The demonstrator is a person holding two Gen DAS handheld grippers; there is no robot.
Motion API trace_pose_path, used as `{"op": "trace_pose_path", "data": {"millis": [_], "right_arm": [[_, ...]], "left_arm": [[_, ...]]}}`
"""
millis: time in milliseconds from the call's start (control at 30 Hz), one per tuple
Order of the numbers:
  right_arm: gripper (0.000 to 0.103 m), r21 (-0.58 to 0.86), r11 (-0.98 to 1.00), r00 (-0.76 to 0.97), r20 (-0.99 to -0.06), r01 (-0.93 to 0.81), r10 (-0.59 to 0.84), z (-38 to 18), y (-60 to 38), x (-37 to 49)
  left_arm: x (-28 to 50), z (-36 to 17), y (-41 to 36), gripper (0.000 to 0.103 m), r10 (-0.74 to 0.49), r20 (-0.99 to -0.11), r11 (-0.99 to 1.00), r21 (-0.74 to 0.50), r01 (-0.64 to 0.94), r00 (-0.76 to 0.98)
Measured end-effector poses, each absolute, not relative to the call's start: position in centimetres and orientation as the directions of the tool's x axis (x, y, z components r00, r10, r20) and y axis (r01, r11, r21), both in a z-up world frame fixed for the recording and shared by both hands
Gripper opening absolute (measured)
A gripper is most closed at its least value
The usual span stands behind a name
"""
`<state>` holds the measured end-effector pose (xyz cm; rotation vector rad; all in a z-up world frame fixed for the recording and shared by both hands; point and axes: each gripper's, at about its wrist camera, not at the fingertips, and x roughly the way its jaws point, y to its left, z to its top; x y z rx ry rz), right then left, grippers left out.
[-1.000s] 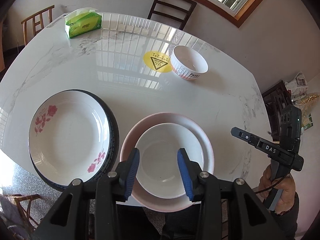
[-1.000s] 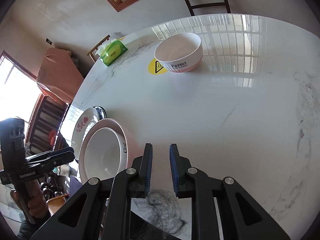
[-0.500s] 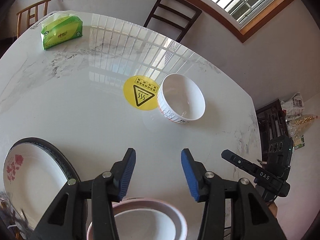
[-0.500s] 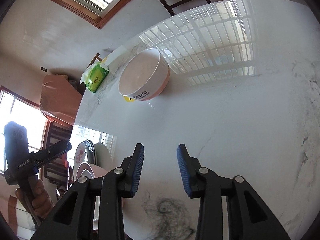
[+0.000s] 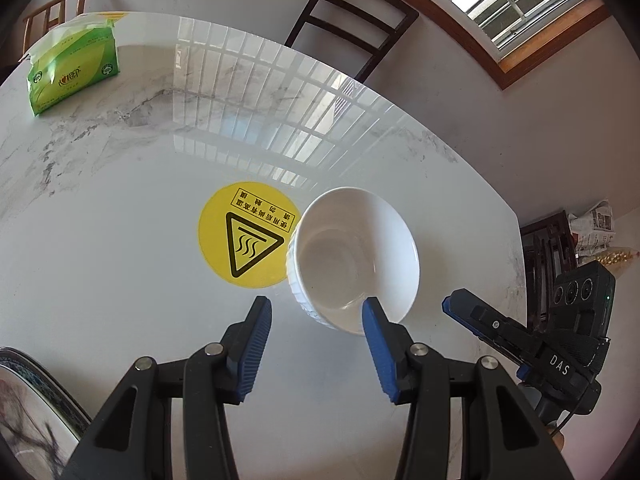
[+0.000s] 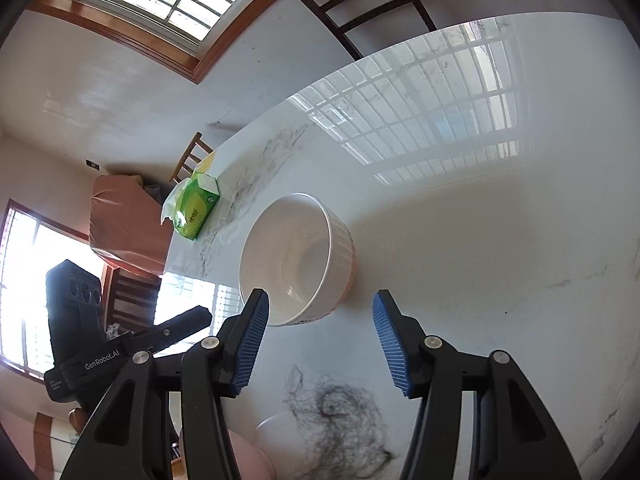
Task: Organize plates and bowls
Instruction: 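Grasp the Rabbit bowl rim with both grippers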
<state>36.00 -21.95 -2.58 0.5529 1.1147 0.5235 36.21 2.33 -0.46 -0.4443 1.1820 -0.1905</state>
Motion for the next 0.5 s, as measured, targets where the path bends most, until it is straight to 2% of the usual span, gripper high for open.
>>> {"op": "trace_pose_path", "data": {"millis": [500], "right_arm": [[0.052, 0.612, 0.779, 0.322, -0.716, -0.137, 0.619, -3.7, -20.3, 38.3]], "left_arm": [[39.2, -3.0, 2.0, 0.048, -0.322, -0.884, 0.918, -0.38, -0.118, 0.337]]}}
